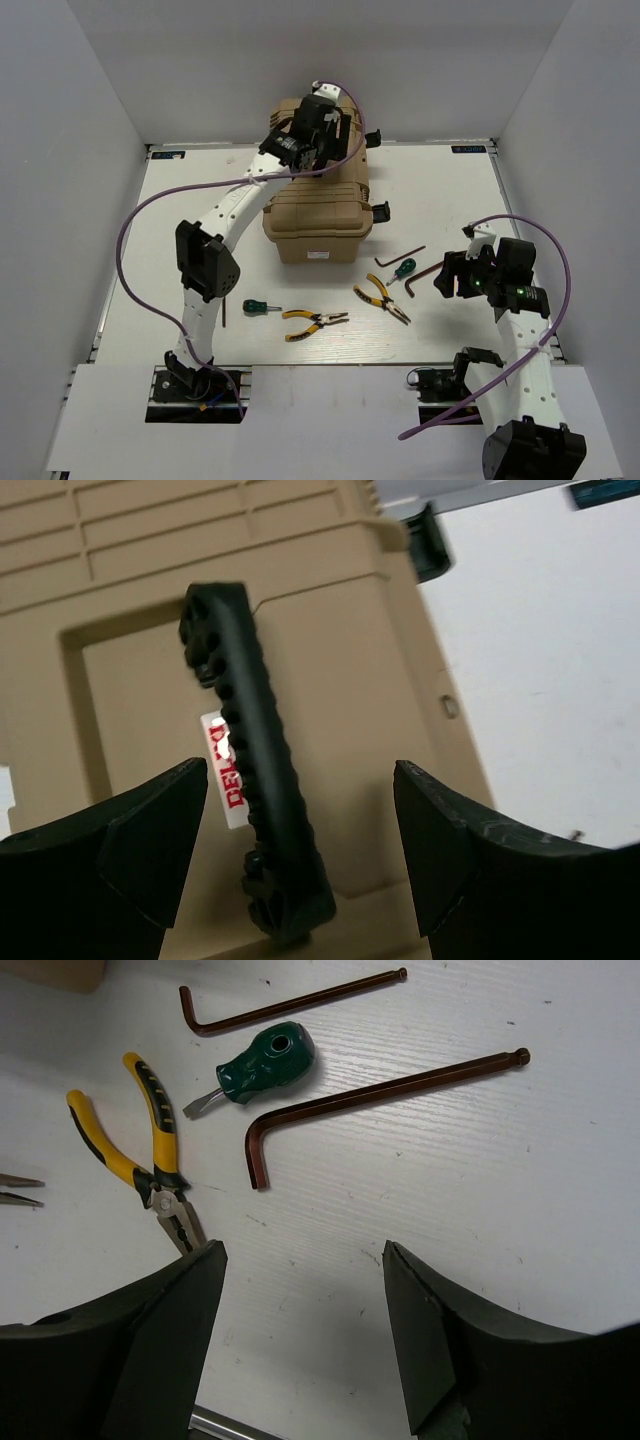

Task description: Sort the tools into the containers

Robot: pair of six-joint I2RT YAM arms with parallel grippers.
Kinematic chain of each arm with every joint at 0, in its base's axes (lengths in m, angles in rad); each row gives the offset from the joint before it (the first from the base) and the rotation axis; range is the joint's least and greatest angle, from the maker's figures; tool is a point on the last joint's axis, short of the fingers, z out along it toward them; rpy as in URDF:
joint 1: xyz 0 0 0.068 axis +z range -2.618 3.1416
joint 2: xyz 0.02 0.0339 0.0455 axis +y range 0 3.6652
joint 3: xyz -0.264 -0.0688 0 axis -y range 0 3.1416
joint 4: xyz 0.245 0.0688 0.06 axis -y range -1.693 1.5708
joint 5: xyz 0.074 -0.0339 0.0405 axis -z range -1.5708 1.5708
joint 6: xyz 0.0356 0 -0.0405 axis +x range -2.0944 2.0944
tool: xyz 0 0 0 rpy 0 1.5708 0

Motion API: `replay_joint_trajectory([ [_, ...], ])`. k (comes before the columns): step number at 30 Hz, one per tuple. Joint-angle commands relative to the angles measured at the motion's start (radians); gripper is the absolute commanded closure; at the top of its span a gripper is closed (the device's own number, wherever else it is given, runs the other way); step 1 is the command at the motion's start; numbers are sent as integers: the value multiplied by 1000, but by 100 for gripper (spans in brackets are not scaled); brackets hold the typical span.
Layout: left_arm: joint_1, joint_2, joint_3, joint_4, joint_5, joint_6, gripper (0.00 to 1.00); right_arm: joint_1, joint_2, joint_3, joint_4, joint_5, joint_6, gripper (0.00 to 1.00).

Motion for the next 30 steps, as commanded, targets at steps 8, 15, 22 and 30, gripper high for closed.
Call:
replay_joint_trajectory([
  [8, -42, 26, 37, -27, -273, 33, 36, 5, -22, 44, -10, -22, -1, 30],
  [15, -64, 44, 37, -27, -332, 74, 60, 7, -28, 44, -10, -21, -3, 30],
  [22, -82, 18, 78, -18, -375, 94, 100, 5, -28, 44, -13, -21, -6, 30],
  [30, -62, -149, 26, 66, -344, 36, 100, 7, 13, 55, -19, -123, 5, 30],
])
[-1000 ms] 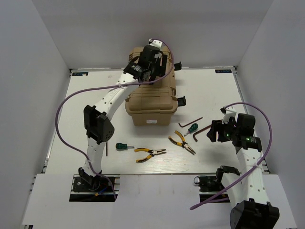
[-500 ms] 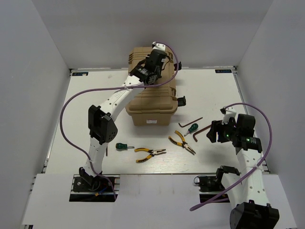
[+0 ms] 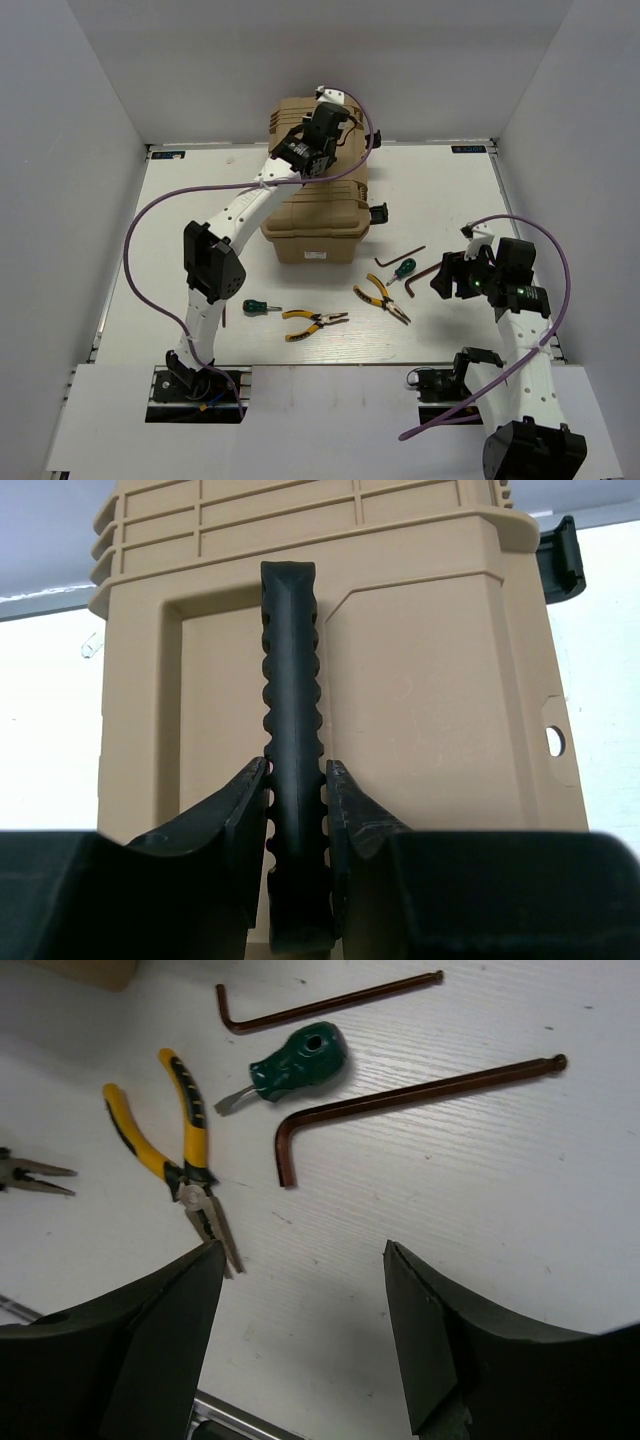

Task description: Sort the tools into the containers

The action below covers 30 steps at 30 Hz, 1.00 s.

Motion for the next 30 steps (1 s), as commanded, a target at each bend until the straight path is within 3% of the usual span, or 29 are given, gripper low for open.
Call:
replay_joint_trajectory([
  [1, 7, -195, 8, 103, 9, 1, 100, 6, 27, 62, -5, -142, 4, 28],
  [6, 16, -214, 8, 103, 19, -10, 100, 18, 151, 139, 105, -383, 107, 32],
  [7, 16, -214, -1, 103, 19, -19, 100, 20, 240, 154, 131, -448, 193, 32],
  [11, 16, -238, -41, 115, 29, -19, 100, 70, 463, 325, 237, -502, 324, 39],
  [15, 16, -249, -52, 115, 48, -19, 100, 141, 624, 383, 401, -484, 473, 39],
  [22, 25, -270, -81, 106, 75, -19, 100, 244, 820, 528, 404, -414, 541, 35],
  [30, 25, -270, -81, 106, 95, -38, 100, 288, 966, 653, 397, -340, 564, 39],
])
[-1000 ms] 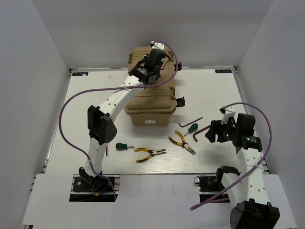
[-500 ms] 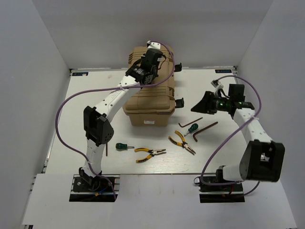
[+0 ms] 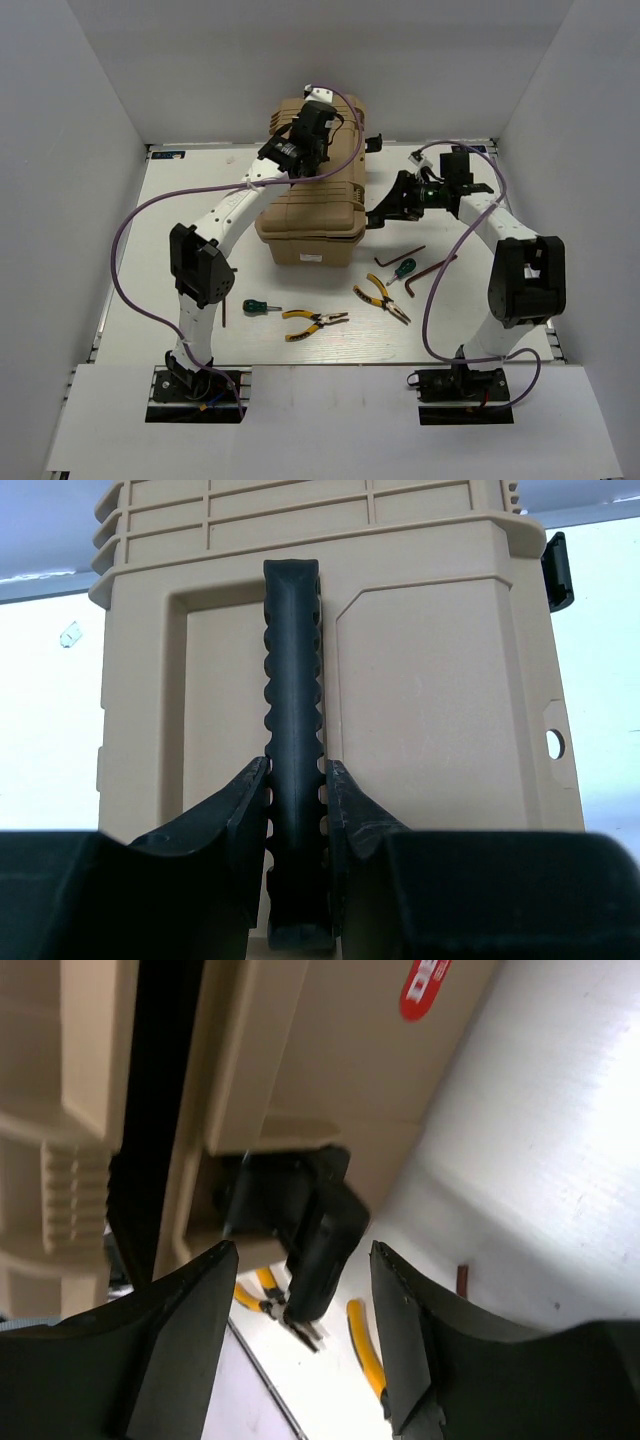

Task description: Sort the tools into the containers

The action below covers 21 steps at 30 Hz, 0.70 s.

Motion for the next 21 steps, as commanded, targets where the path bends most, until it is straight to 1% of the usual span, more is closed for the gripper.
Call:
replay_joint_trajectory([
  [1, -6, -175, 33, 74, 7, 2, 100, 13, 42, 76, 24, 47, 27, 39],
  [3, 3, -165, 42, 74, 7, 2, 100, 16, 70, 93, 11, 51, 21, 43],
  [4, 3, -165, 42, 64, 7, 2, 100, 19, 75, 96, 3, 53, 24, 49],
  [7, 3, -155, 62, 63, 7, 2, 100, 27, 84, 82, -3, 45, 15, 62],
  [8, 3, -155, 71, 63, 7, 2, 100, 25, 81, 79, -11, 47, 9, 74],
  [10, 3, -144, 80, 54, -3, 2, 100, 30, 82, 74, -19, 47, -9, 82],
  [11, 3, -144, 91, 54, -4, 2, 100, 30, 81, 73, -32, 47, -14, 93],
  [12, 3, -144, 91, 54, -13, 2, 100, 30, 81, 71, -37, 44, -19, 100],
  [18, 24, -167, 91, 54, -33, 11, 100, 22, 75, 97, -86, 91, -51, 100],
  [21, 46, -210, 68, 65, -56, 22, 100, 16, 72, 122, -120, 125, -68, 100],
])
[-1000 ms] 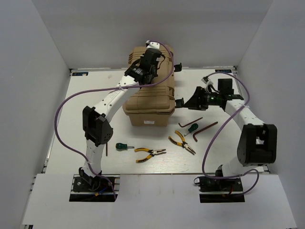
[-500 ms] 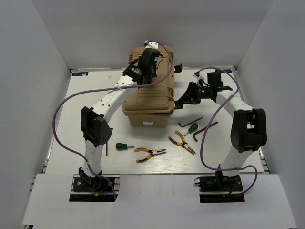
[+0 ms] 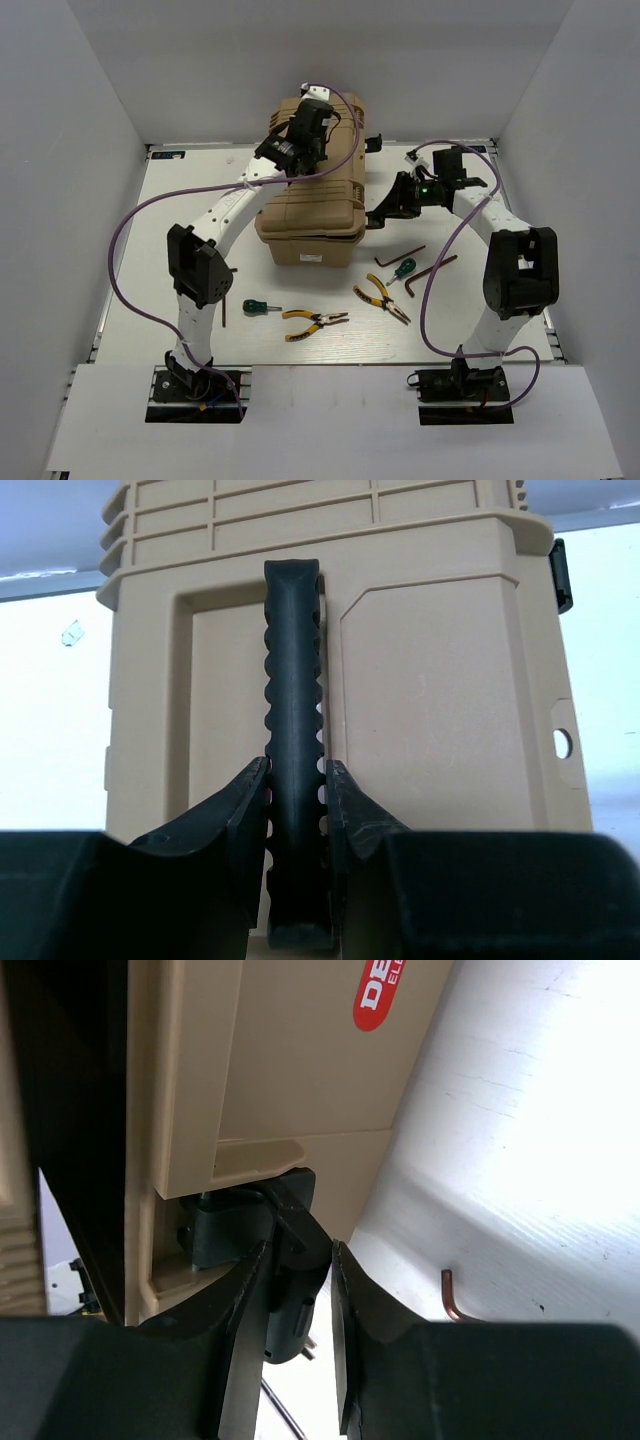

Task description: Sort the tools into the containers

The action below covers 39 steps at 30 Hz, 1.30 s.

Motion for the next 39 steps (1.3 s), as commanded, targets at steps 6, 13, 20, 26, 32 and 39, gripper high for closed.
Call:
replay_joint_trajectory([
  [6, 95, -310, -57, 99, -88, 60, 100, -20, -12, 53, -85, 77, -104, 100],
  [13, 189, -420, -211, 137, -120, 97, 100, -38, -16, 50, -94, 76, -108, 100],
  [20, 291, -522, -418, 199, -140, 132, 100, -43, -18, 49, -104, 79, -117, 100],
  [26, 382, -567, -536, 217, -160, 142, 100, -46, -15, 52, -105, 80, -117, 100],
  [32, 463, -607, -565, 228, -160, 116, 88, -47, -10, 50, -105, 80, -117, 100],
  [39, 550, -653, -594, 205, -119, 67, 58, -53, -13, 41, -104, 70, -117, 100],
])
